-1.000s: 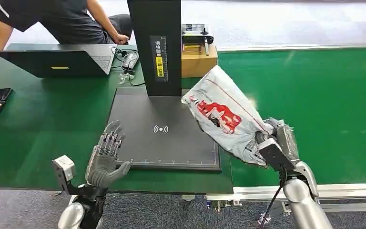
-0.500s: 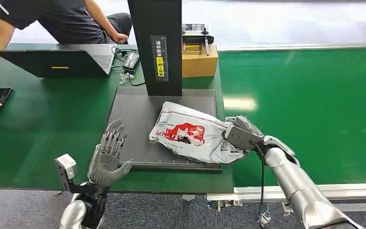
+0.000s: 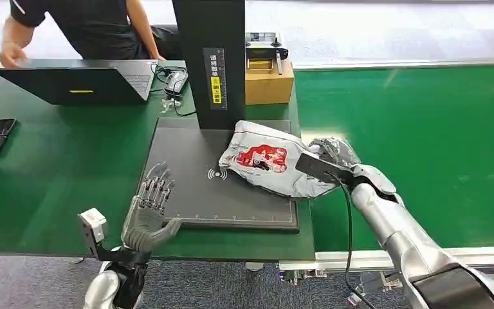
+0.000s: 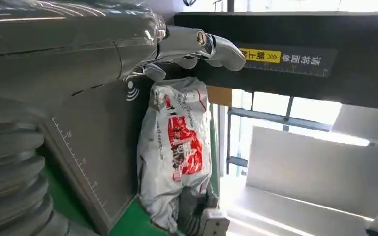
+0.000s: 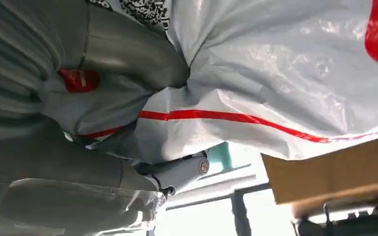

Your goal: Moved the parcel from conveyor to table for the left to box.

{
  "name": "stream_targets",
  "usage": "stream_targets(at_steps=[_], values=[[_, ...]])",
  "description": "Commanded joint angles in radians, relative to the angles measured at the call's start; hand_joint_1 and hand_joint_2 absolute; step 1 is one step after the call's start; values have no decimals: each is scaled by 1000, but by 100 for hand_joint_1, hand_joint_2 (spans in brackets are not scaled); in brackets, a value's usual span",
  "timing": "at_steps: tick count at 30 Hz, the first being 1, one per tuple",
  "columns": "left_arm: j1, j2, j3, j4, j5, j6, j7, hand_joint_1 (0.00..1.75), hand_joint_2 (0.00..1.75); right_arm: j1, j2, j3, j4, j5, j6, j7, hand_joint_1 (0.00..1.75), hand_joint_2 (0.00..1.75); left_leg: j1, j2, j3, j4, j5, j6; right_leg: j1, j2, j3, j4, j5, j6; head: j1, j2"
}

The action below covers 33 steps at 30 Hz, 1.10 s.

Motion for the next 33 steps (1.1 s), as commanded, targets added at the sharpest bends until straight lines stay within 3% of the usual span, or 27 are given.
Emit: stream_targets(at_steps=[1,9,11,12,15,21,22,23,29,33], values=[[-32,-6,-24,37,4,0,14,0,175,-94,97,-44,185,-8,-218,-68,175,175,0,0,0,0,0,-2,0,1,-1,0,0,1,0,0],[-32,-6,-24,37,4,0,14,0,175,-94,97,-44,185,-8,-218,-68,175,175,0,0,0,-1,1,-3,-1,1,-1,0,1,2,0,0],[-37,-4,-23,43,4,-6,14,0,175,-91,111,-84,186,-58,-197,-137,175,175,0,0,-1,-1,1,-3,-1,2,-1,0,1,2,0,0],[-51,1,-32,57,6,-17,10,0,175,-87,118,-101,173,-99,-154,-230,175,175,0,0,-1,0,1,-2,0,1,-1,0,1,1,0,0],[-80,10,-44,92,13,-19,5,0,175,-80,145,-91,148,-104,-141,-315,175,175,0,0,-1,0,1,-2,-1,1,-2,0,1,1,0,0],[-99,14,-54,118,26,-26,-5,0,175,-101,180,-55,146,-80,-126,-291,175,175,0,2,0,-1,1,-3,-1,3,-1,0,1,1,0,0],[-102,10,-57,119,26,-26,-5,0,175,-107,185,-67,159,-101,-110,-300,175,175,0,1,0,-1,1,-4,-1,2,-2,0,1,2,0,0],[-108,12,-62,130,24,-25,-1,0,175,-102,202,-92,171,-177,28,-346,175,175,0,1,-1,0,1,-2,0,2,-2,0,1,1,0,0],[-144,24,-82,205,35,-33,-29,0,175,-70,243,-6,214,-230,222,-346,175,175,1,1,1,-2,1,-3,0,2,1,-1,1,1,0,0],[-151,19,-91,224,36,-29,-38,0,175,-66,250,32,233,-214,219,-338,175,175,1,-1,1,-3,2,-4,0,1,1,-2,1,1,0,0]])
